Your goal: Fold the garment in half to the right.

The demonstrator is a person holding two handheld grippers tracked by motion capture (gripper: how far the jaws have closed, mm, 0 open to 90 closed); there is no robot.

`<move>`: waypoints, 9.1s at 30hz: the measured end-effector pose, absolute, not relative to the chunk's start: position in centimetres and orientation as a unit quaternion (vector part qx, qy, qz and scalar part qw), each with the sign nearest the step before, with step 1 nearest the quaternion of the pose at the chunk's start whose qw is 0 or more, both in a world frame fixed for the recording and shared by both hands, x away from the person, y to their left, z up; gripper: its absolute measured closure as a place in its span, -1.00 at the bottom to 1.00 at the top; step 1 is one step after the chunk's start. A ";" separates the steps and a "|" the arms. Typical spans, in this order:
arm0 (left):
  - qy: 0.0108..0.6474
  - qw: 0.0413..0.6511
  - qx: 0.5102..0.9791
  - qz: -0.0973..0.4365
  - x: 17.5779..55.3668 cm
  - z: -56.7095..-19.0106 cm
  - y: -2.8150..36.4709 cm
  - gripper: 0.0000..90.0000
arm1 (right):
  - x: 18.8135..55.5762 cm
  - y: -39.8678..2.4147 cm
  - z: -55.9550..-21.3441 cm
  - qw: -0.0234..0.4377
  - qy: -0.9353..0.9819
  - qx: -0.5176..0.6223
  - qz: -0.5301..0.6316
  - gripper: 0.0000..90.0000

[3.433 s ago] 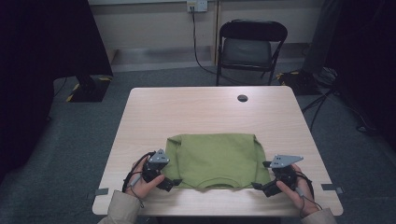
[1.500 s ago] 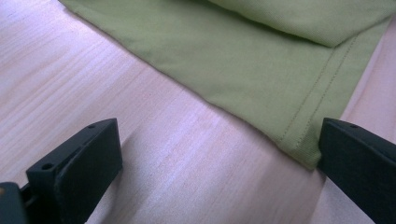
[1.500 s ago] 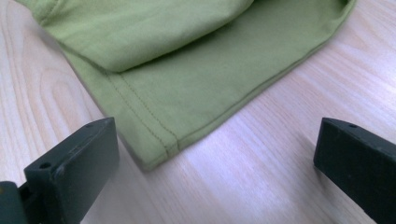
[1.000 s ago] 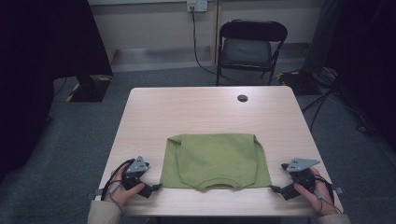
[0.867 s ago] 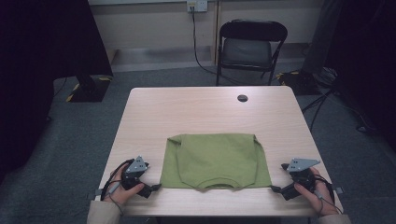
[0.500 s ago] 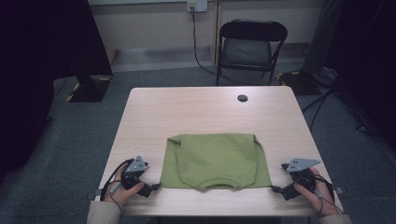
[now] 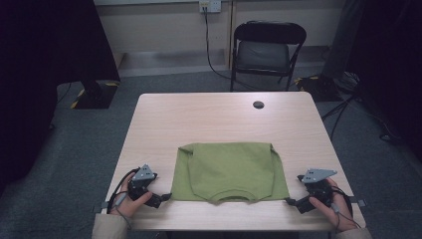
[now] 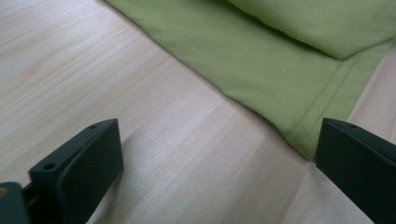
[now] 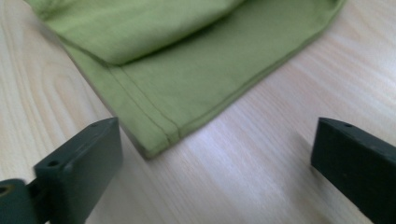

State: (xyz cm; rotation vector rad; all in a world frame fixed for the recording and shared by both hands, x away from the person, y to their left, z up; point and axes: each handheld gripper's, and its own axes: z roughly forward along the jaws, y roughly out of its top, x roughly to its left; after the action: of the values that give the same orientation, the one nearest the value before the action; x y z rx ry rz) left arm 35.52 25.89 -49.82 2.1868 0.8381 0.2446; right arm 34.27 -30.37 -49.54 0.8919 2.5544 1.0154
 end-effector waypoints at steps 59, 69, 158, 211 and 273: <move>0.370 0.389 0.832 0.142 48.0 -45.5 19.8 -0.92 | 35.3 -4.5 -46.6 0.105 0.872 0.156 0.452 -0.71; 0.378 0.379 0.834 0.137 49.1 -46.8 19.2 -0.87 | 35.1 -1.7 -47.9 0.104 0.874 0.152 0.449 -0.43; 0.450 0.335 0.825 0.068 47.1 -38.9 28.8 0.87 | 31.5 8.8 -42.3 0.111 0.865 0.090 0.482 0.92; 0.436 0.277 0.852 0.081 48.2 -34.0 22.1 0.86 | 31.3 4.9 -40.8 0.104 0.832 0.129 0.530 0.90; 0.384 0.227 0.895 0.014 49.2 -40.3 8.5 0.73 | 31.8 -4.9 -47.7 0.085 0.834 0.227 0.495 0.77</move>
State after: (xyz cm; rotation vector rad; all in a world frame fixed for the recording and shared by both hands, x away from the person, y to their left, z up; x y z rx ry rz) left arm 49.16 8.47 -40.29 2.4669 1.0579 0.0383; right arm 31.84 -4.89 -47.70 0.6772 2.4879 1.4772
